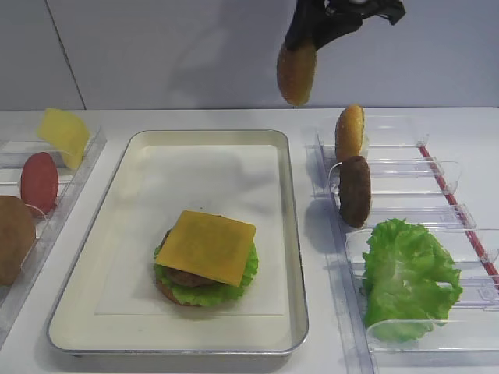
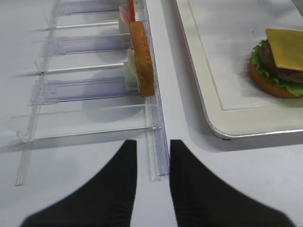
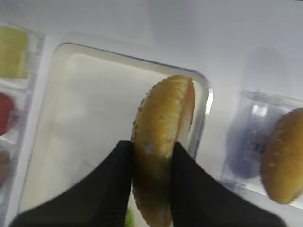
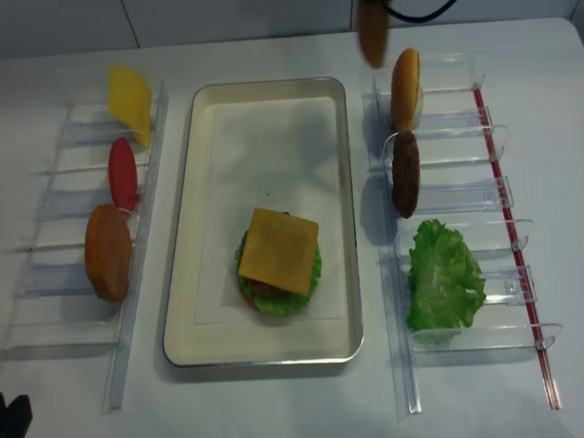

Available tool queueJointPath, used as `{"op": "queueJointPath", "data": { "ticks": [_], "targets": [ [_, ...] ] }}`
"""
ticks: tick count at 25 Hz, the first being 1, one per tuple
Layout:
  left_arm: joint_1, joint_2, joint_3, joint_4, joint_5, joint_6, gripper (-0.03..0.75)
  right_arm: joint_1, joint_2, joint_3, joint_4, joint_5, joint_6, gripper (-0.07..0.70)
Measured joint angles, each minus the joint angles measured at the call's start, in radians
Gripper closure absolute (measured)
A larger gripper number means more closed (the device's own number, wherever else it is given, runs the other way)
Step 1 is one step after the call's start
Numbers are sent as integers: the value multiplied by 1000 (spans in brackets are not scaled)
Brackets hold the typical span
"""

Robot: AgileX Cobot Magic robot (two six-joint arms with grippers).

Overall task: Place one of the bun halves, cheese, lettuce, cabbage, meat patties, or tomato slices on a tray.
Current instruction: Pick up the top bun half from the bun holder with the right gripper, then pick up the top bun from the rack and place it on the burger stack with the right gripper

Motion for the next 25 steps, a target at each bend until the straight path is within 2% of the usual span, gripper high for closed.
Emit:
{"op": "queueJointPath", "data": {
  "ticks": [3,6,13,19,22,25],
  "targets": [
    [0,0,0,0,0,0,537,4,-15,2,120,2,-51,403],
    [0,0,0,0,0,0,537,4,-62,61,228,2,-118,403],
    [0,0,0,0,-2,0,537,40,-271,383,372,-3,-298,404],
    [0,0,0,0,-2,0,537,80,-405,661,656,-17,-494,407],
    [0,0,0,0,-2,0,537,82,-462,794,807,-90,-602,407],
    [0,0,0,0,-2,0,537,82,-504,914,904,-177,-678,407]
  ]
}}
